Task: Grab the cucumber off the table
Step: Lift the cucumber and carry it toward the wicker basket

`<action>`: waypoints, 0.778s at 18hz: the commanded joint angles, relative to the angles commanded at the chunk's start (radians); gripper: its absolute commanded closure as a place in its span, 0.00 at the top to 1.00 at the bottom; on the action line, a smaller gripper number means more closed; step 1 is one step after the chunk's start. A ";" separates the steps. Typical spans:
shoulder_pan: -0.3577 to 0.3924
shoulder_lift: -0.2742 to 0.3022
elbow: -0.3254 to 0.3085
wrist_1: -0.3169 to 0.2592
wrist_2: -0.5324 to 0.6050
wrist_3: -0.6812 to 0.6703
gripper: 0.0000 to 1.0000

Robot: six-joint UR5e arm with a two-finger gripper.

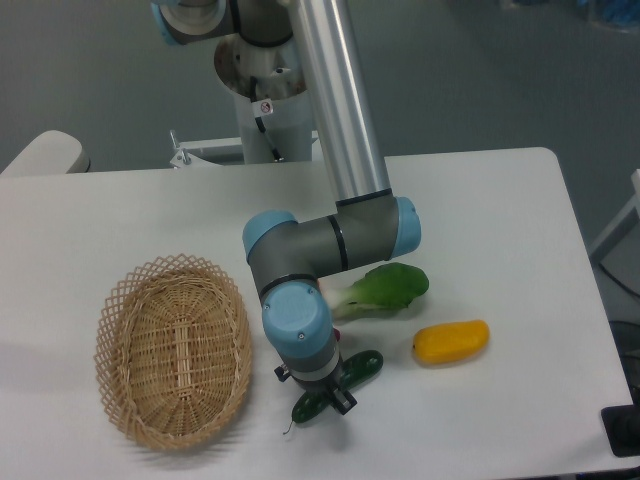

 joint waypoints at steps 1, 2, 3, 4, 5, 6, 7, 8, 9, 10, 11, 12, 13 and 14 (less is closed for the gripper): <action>0.000 0.011 0.009 -0.003 -0.011 0.000 0.17; 0.000 0.021 0.021 -0.008 -0.032 0.000 0.17; 0.000 0.034 0.029 -0.021 -0.058 -0.001 0.17; -0.002 0.051 0.040 -0.028 -0.083 -0.001 0.17; -0.008 0.067 0.041 -0.028 -0.106 -0.001 0.17; -0.012 0.090 0.041 -0.028 -0.132 -0.005 0.17; -0.023 0.113 0.041 -0.028 -0.167 -0.012 0.17; -0.026 0.139 0.041 -0.038 -0.205 -0.014 0.17; -0.029 0.164 0.040 -0.060 -0.231 -0.017 0.17; -0.035 0.189 0.040 -0.089 -0.242 -0.020 0.17; -0.043 0.208 0.040 -0.112 -0.244 -0.021 0.17; -0.047 0.225 0.038 -0.126 -0.245 -0.021 0.17; -0.051 0.239 0.037 -0.135 -0.245 -0.028 0.17; -0.052 0.250 0.035 -0.140 -0.248 -0.046 0.17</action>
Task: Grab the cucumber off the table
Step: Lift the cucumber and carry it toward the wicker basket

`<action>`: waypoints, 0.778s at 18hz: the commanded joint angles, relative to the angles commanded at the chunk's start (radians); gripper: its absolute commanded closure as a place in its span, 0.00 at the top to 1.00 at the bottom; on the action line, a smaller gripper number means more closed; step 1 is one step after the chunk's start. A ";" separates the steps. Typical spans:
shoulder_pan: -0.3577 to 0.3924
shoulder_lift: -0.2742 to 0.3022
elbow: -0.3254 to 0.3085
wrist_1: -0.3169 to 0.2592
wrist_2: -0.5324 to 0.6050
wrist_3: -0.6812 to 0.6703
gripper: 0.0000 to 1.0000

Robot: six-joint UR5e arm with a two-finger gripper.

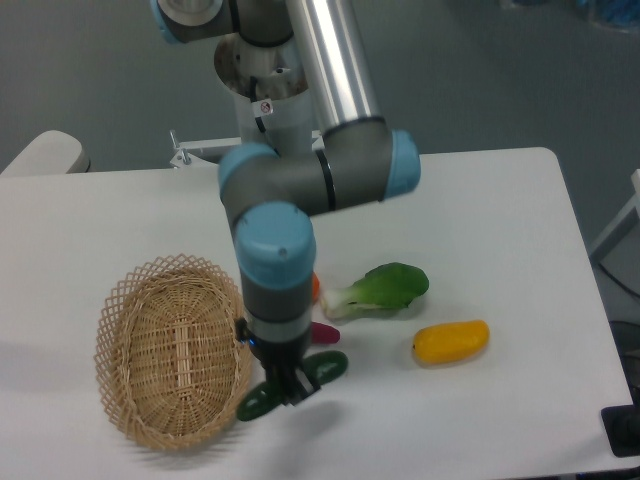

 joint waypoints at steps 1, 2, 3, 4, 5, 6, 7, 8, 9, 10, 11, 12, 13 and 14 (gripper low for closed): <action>-0.012 0.005 0.000 -0.003 0.000 -0.021 0.17; -0.021 0.006 -0.002 -0.003 0.001 -0.037 0.17; -0.025 0.011 -0.003 -0.003 0.002 -0.045 0.17; -0.025 0.012 -0.002 -0.003 0.002 -0.045 0.17; -0.026 0.018 -0.002 -0.003 0.000 -0.045 0.17; -0.026 0.022 -0.002 -0.005 0.000 -0.045 0.17; -0.028 0.023 -0.002 -0.005 0.000 -0.046 0.17; -0.028 0.022 -0.003 -0.005 0.001 -0.049 0.17; -0.031 0.022 -0.005 -0.003 0.002 -0.054 0.17; -0.031 0.022 -0.005 -0.003 0.002 -0.054 0.17; -0.031 0.023 -0.003 -0.003 0.000 -0.054 0.17; -0.031 0.023 -0.003 -0.003 0.000 -0.054 0.17; -0.031 0.023 -0.002 -0.003 0.000 -0.054 0.17; -0.031 0.022 0.000 -0.003 0.000 -0.054 0.17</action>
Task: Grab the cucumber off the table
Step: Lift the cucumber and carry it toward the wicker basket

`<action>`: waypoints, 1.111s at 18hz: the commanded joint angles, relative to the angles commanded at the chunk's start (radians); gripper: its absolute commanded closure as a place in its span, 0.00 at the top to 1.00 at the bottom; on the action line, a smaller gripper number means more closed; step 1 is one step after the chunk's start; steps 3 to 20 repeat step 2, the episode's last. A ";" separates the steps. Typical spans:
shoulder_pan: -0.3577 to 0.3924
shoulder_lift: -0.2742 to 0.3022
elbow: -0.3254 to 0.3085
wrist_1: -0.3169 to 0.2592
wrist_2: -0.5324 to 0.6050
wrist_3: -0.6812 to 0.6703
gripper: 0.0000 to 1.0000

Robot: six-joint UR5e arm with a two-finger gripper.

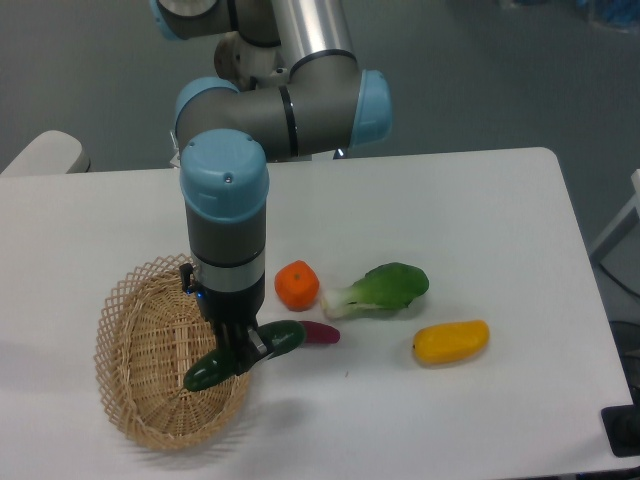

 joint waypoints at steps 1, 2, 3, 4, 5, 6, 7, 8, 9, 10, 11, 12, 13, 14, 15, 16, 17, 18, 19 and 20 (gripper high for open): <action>0.000 0.000 0.002 0.000 0.000 0.000 0.17; 0.000 0.000 0.003 0.000 0.000 0.000 0.17; 0.000 0.000 0.003 0.000 0.000 0.000 0.17; 0.000 0.000 0.003 0.000 0.000 0.000 0.17; 0.000 0.000 0.003 0.000 0.000 0.000 0.17; 0.000 0.000 0.003 0.000 0.000 0.000 0.17; 0.000 0.000 0.003 0.000 0.000 0.000 0.17; 0.000 0.000 0.003 0.000 0.000 0.000 0.17; 0.000 0.000 0.003 0.000 0.000 0.000 0.17; 0.000 0.000 0.003 0.000 0.000 0.000 0.17; 0.000 0.000 0.003 0.000 0.000 0.000 0.17; 0.000 0.000 0.003 0.000 0.000 0.000 0.17; 0.000 0.000 0.003 0.000 0.000 0.000 0.17; 0.000 0.000 0.003 0.000 0.000 0.000 0.17; 0.000 0.000 0.003 0.000 0.000 0.000 0.17; 0.000 0.000 0.003 0.000 0.000 0.000 0.17; 0.000 0.000 0.003 0.000 0.000 0.000 0.17; 0.000 0.000 0.003 0.000 0.000 0.000 0.17; 0.000 0.000 0.003 0.000 0.000 0.000 0.17; 0.000 0.000 0.003 0.000 0.000 0.000 0.17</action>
